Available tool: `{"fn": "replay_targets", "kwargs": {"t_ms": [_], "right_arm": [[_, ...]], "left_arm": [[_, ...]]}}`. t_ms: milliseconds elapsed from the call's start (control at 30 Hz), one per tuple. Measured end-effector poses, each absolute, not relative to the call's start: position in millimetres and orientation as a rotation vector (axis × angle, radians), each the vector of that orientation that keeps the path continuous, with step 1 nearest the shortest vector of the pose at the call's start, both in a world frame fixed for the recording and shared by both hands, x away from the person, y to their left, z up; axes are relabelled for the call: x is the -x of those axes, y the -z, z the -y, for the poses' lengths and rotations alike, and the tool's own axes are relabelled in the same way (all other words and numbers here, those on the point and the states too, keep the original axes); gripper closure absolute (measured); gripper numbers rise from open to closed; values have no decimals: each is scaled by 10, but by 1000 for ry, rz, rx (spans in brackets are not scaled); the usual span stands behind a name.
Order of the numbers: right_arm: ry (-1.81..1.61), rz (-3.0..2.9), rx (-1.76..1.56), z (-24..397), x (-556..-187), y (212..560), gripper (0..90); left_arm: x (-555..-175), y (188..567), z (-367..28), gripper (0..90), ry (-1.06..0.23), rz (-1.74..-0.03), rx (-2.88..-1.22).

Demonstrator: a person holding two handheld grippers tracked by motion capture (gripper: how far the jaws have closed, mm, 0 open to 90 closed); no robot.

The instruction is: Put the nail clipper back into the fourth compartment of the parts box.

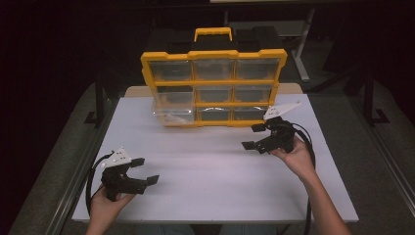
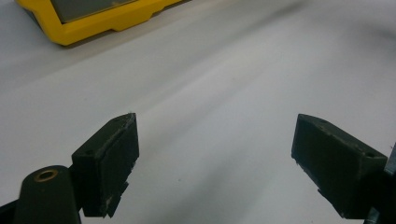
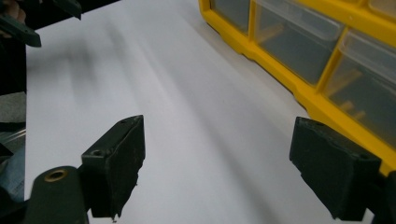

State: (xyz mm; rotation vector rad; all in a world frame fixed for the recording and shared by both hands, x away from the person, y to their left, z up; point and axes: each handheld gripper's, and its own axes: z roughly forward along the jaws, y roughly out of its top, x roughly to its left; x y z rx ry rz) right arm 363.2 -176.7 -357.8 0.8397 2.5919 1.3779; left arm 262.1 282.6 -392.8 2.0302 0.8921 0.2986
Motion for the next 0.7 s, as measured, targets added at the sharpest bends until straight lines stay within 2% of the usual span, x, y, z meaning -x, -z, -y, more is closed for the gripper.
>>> {"fn": "replay_targets", "kwargs": {"t_ms": [467, 700], "right_arm": [[-1357, -2552, -951, 2182, -3300, 3929, 172], [-1329, -2555, -985, 2251, -3216, 4108, 166]], "left_arm": [[-2646, 3998, -2853, 149, -301, -894, -2046], [-2679, 4030, -2849, 149, -299, -902, -2054]]}}
